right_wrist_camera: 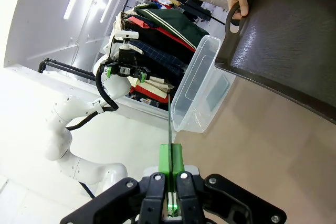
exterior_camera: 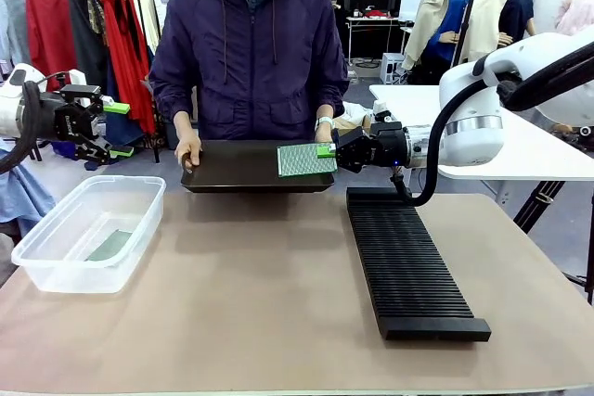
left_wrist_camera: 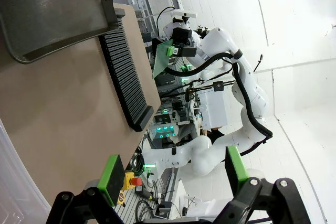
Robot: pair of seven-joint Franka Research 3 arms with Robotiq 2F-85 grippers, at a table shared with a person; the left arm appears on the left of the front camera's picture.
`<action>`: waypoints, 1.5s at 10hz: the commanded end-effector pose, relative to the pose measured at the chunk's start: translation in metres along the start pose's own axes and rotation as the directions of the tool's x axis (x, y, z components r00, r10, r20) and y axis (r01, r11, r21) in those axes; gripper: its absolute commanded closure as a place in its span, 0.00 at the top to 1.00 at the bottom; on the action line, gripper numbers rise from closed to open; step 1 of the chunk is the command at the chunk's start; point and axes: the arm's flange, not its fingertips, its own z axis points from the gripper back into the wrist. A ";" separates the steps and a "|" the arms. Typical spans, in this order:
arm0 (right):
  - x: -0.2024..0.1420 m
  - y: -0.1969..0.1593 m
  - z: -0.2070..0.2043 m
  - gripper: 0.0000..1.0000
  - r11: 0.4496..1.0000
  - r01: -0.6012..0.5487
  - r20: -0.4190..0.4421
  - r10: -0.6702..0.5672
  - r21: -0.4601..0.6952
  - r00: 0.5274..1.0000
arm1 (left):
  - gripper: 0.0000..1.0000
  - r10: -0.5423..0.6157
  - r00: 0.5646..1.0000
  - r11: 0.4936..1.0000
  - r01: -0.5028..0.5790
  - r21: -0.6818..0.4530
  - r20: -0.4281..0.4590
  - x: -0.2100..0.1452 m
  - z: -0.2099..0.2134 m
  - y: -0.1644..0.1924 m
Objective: Sort PCBs into racks and boxes based on the side picked up.
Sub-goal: If the short side of the Blank PCB is picked up, insert it into the PCB Rack ; if the long side is picked up, place it in the Organizing box.
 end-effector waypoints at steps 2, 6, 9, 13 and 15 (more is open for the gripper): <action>0.000 0.001 -0.001 0.00 1.000 -0.002 0.000 0.002 0.001 1.000 | 1.00 0.002 1.000 1.000 -0.002 0.007 0.001 0.000 0.001 -0.001; 0.000 0.001 -0.001 0.00 1.000 -0.002 0.000 0.002 0.001 1.000 | 1.00 0.002 1.000 1.000 -0.002 0.007 0.001 0.000 0.001 -0.001; 0.003 0.002 0.007 0.00 1.000 -0.022 -0.002 0.022 0.013 1.000 | 1.00 0.002 1.000 1.000 -0.002 0.007 0.001 0.000 0.001 -0.001; 0.011 0.003 0.055 0.00 0.985 -0.150 0.036 0.148 0.085 0.988 | 1.00 0.002 1.000 1.000 -0.002 0.007 0.001 0.000 0.001 -0.001; 0.008 -0.008 0.082 0.00 0.971 -0.233 0.082 0.228 0.050 0.970 | 1.00 0.002 1.000 1.000 -0.002 0.007 0.001 0.000 0.001 -0.001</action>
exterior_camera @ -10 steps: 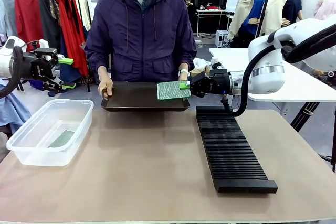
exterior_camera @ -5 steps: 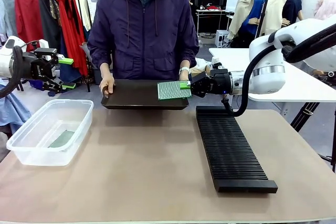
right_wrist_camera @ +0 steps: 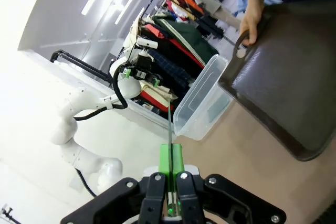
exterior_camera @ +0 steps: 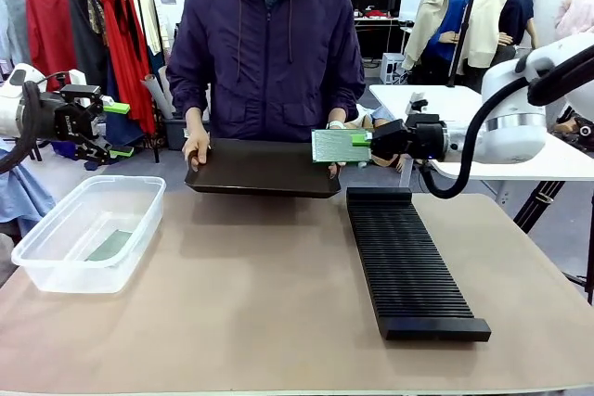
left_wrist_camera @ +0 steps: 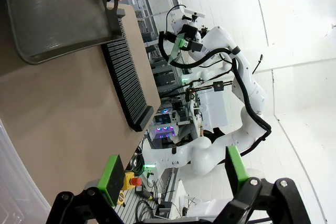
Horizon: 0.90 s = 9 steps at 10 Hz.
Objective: Sort PCBs into racks and boxes based on the side picked up.
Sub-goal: If the short side of the Blank PCB is picked up, insert it into the PCB Rack ; if the long side is picked up, place it in the Organizing box.
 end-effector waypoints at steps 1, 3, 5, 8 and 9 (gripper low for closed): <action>-0.004 -0.011 0.018 0.00 0.995 -0.097 0.036 0.096 0.026 0.995 | 1.00 0.002 1.000 1.000 -0.002 0.007 0.000 0.000 0.001 -0.001; -0.003 -0.013 0.046 0.00 0.988 -0.147 0.078 0.144 0.036 0.986 | 1.00 0.002 1.000 1.000 -0.002 0.007 0.000 0.000 0.001 -0.001; -0.004 -0.015 0.070 0.00 0.979 -0.195 0.097 0.189 0.056 0.977 | 1.00 0.002 1.000 1.000 -0.002 0.007 0.000 0.000 0.001 -0.001; -0.007 -0.032 0.095 0.00 0.965 -0.240 -0.022 0.244 0.103 0.970 | 1.00 0.002 1.000 1.000 -0.002 0.007 0.000 0.000 0.001 -0.001; -0.006 -0.039 0.105 0.00 0.954 -0.269 -0.069 0.280 0.135 0.957 | 1.00 0.002 1.000 1.000 -0.002 0.007 0.000 0.000 0.001 -0.001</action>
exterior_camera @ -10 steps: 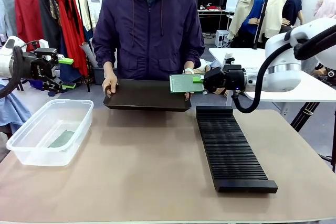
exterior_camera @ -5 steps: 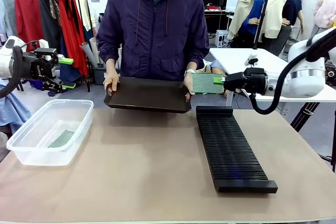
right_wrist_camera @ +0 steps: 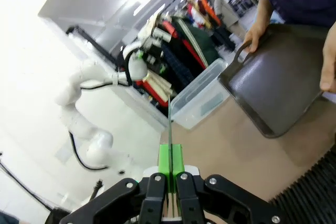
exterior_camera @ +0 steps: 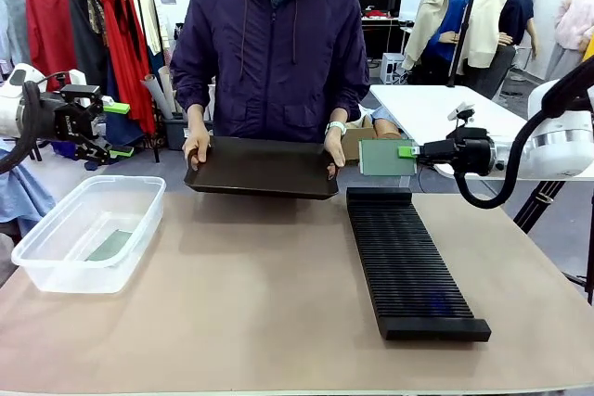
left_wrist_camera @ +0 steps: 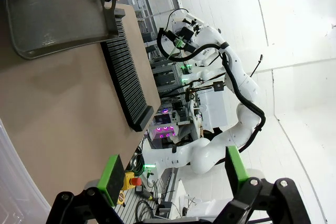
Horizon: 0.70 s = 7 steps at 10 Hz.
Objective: Sort PCBs into racks and boxes based on the side picked up.
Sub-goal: If the short side of the Blank PCB is picked up, insert it into the PCB Rack ; if the long side is picked up, place it in the Organizing box.
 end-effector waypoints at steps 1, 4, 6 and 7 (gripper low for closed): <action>0.005 -0.014 0.018 0.00 0.991 -0.100 -0.098 0.108 0.084 0.989 | 1.00 0.002 1.000 1.000 -0.002 0.007 0.000 0.000 0.001 -0.001; -0.003 -0.027 0.038 0.00 0.963 -0.238 -0.071 0.248 0.130 0.966 | 1.00 0.002 1.000 1.000 -0.002 0.007 0.000 0.000 0.001 -0.001; -0.014 -0.032 0.043 0.00 0.930 -0.351 0.003 0.352 0.112 0.936 | 1.00 0.002 1.000 1.000 -0.002 0.007 0.000 0.000 0.001 -0.001; -0.020 -0.035 0.044 0.00 0.916 -0.388 0.020 0.388 0.106 0.921 | 1.00 0.002 1.000 1.000 -0.002 0.007 0.000 0.000 0.001 -0.001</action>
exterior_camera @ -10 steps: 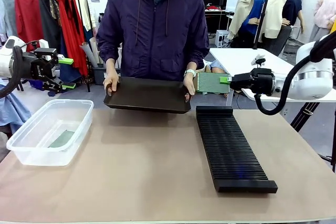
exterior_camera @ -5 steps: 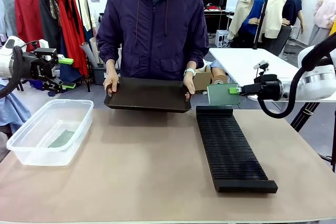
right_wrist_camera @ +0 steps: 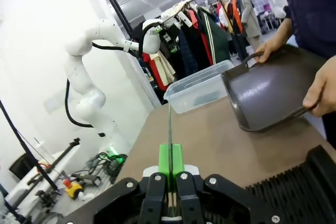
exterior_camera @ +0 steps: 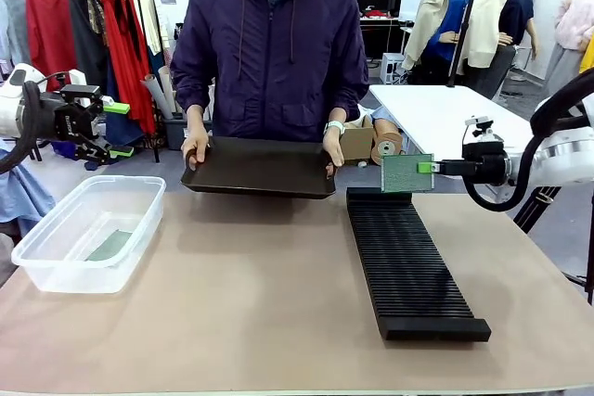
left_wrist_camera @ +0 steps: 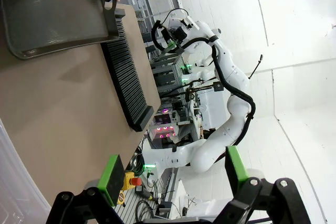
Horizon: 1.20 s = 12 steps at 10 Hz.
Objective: Sort PCBs into racks and boxes based on the side picked up.
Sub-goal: If the short side of the Blank PCB is picked up, insert it into the PCB Rack ; if the long side is picked up, place it in the Organizing box.
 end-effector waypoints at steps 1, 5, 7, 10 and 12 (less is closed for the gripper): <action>-0.012 -0.001 -0.003 0.00 0.994 -0.107 0.033 0.107 -0.011 0.994 | 1.00 0.002 1.000 1.000 -0.002 0.007 0.000 0.000 0.001 -0.001; -0.030 -0.007 -0.009 0.00 0.963 -0.259 0.056 0.263 -0.068 0.963 | 1.00 0.002 1.000 1.000 -0.002 0.007 0.000 0.000 0.001 -0.001; -0.040 -0.012 -0.014 0.00 0.947 -0.313 0.035 0.316 -0.071 0.948 | 1.00 0.002 1.000 1.000 -0.002 0.007 0.000 0.000 0.001 -0.001; -0.061 -0.025 -0.011 0.00 0.939 -0.328 -0.028 0.327 -0.103 0.945 | 1.00 0.002 1.000 1.000 -0.002 0.007 0.000 0.000 0.001 -0.001; -0.070 -0.031 -0.004 0.00 0.929 -0.346 -0.060 0.341 -0.132 0.938 | 1.00 0.002 1.000 1.000 -0.002 0.007 0.000 0.000 0.001 -0.001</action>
